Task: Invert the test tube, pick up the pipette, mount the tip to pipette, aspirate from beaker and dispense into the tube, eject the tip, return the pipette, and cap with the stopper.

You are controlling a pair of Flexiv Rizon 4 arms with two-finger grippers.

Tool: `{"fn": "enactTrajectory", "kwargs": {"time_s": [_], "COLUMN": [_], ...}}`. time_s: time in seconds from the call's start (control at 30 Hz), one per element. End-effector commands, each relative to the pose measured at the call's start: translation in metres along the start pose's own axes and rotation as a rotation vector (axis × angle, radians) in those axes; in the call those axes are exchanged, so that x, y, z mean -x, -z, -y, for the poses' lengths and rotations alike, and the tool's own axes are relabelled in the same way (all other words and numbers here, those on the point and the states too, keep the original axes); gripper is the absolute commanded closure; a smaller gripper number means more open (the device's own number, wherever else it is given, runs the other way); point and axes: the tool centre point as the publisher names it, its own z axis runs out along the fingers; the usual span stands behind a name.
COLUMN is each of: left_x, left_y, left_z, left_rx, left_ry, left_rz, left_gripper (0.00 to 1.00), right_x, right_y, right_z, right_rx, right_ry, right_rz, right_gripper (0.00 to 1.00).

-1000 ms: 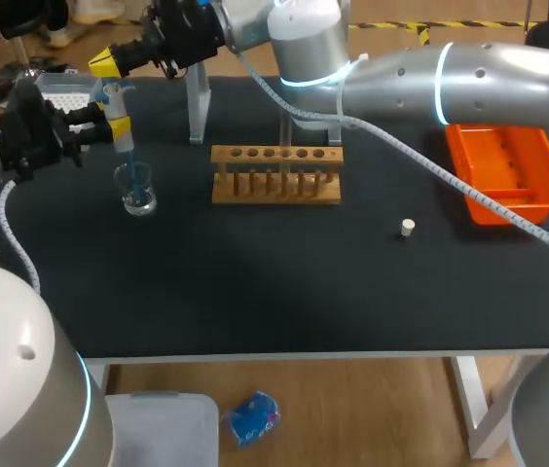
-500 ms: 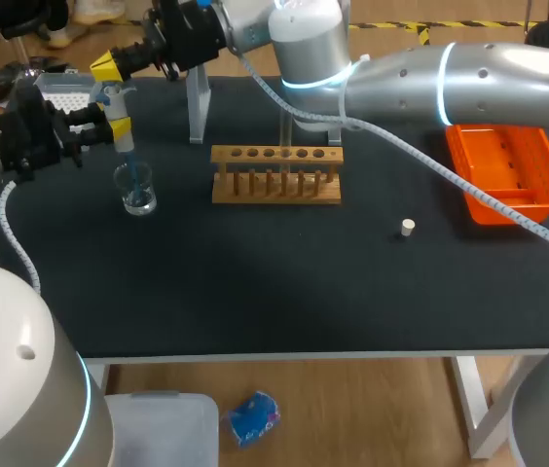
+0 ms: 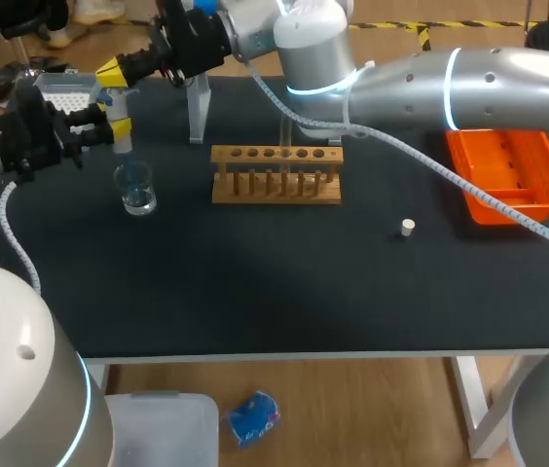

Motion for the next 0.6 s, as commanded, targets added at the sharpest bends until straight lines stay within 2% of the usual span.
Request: {"fn": "enactTrajectory", "kwargs": {"time_s": [0.03, 0.6], "left_x": [0.0015, 0.0015], "left_y": [0.0004, 0.0004], "left_z": [0.0035, 0.0035], "left_rx": [-0.003, -0.003], "left_ry": [-0.001, -0.001], "left_rz": [0.002, 0.002], "left_gripper": [1.0, 1.0], "right_x": [-0.0013, 0.0014], "right_y": [0.0, -0.0051], "right_z": [0.0064, 0.0102], "right_rx": [0.003, 0.0], "right_ry": [-0.002, -0.014], "right_rz": [0.0, -0.005], "right_gripper": [1.0, 1.0]}}
